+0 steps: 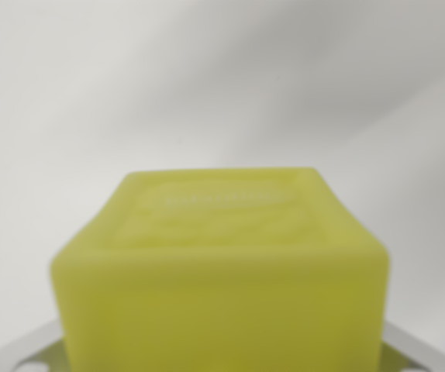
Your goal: Pick yellow cube
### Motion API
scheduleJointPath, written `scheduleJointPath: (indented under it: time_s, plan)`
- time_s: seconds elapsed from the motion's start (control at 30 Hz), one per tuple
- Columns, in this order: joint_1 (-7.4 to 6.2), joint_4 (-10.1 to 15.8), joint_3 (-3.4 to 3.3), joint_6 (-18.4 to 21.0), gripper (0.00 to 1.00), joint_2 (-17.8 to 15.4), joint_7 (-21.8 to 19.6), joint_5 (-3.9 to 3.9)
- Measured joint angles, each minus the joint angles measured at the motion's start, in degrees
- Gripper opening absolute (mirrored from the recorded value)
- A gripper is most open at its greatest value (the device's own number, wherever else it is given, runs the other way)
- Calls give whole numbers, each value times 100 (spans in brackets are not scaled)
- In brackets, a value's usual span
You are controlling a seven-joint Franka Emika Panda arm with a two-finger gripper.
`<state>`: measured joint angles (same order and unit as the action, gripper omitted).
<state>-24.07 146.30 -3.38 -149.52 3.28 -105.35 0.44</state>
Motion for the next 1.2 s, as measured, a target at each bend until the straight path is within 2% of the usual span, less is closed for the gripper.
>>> scheduleJointPath:
  time_s: [1.2]
  plan:
    - [7,-304,1,1461,0,-1157,-78,-105]
